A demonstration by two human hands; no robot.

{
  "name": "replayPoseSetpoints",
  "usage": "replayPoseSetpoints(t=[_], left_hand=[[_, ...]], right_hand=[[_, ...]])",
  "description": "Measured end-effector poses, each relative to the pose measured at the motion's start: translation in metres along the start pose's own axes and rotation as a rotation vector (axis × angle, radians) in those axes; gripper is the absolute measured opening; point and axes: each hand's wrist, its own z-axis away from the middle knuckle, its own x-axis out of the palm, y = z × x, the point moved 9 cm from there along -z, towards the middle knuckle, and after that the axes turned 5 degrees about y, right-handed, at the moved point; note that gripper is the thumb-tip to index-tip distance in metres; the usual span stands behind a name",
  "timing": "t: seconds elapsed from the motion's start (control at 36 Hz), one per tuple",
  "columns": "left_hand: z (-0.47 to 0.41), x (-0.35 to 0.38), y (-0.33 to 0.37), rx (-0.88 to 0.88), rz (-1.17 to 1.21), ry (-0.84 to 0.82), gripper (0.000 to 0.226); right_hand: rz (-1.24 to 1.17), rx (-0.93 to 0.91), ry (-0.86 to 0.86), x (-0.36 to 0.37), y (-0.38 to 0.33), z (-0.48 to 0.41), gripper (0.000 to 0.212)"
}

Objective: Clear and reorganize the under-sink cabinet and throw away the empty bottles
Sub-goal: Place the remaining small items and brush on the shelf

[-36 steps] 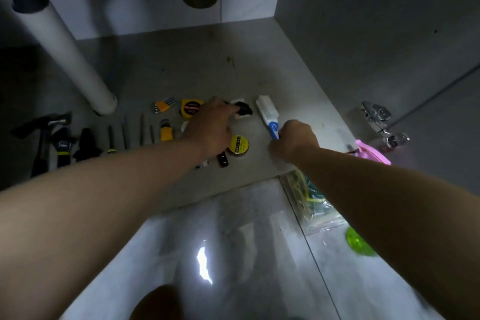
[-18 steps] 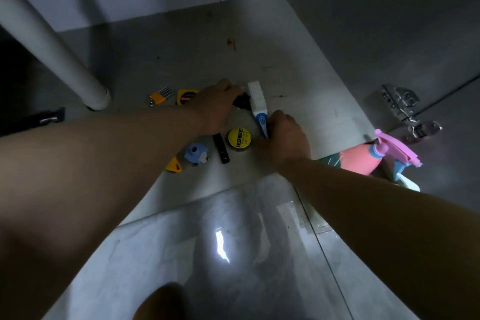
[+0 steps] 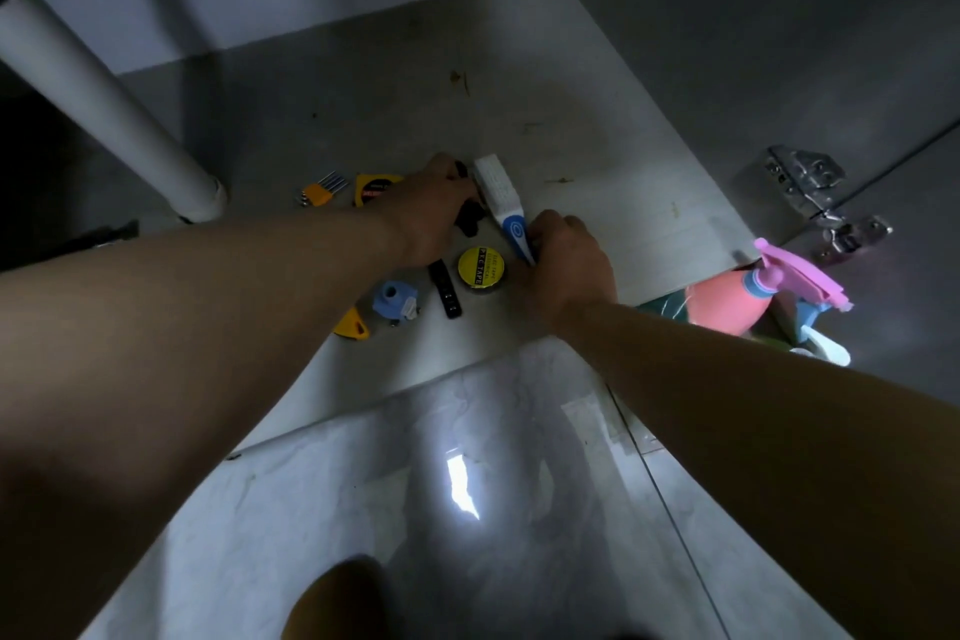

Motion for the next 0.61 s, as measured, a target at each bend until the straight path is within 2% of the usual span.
replayPoseSetpoints(t=[0.14, 0.31, 0.39, 0.44, 0.5, 0.56, 0.61], left_hand=[[0.006, 0.000, 0.004, -0.023, -0.024, -0.022, 0.057], [0.015, 0.000, 0.013, -0.115, -0.076, -0.061, 0.054], [0.024, -0.005, 0.021, -0.157, -0.110, -0.047, 0.051], [0.030, -0.013, 0.031, -0.175, -0.097, 0.036, 0.044], [0.039, -0.024, 0.048, -0.145, -0.071, 0.182, 0.042], [0.049, -0.029, 0.071, -0.060, -0.009, 0.308, 0.044], [0.061, -0.026, 0.100, 0.067, 0.055, 0.365, 0.042]], right_hand=[[-0.051, 0.042, -0.025, 0.003, -0.002, 0.003, 0.031], [-0.050, -0.108, 0.023, -0.027, 0.012, 0.036, 0.031], [0.002, -0.160, 0.028, -0.046, 0.038, 0.057, 0.022], [0.007, -0.165, 0.036, -0.057, 0.060, 0.072, 0.010], [0.002, -0.090, 0.032, -0.067, 0.091, 0.091, 0.008], [0.010, 0.051, -0.009, -0.069, 0.126, 0.114, 0.020], [-0.003, 0.244, -0.074, -0.066, 0.159, 0.139, 0.034]])
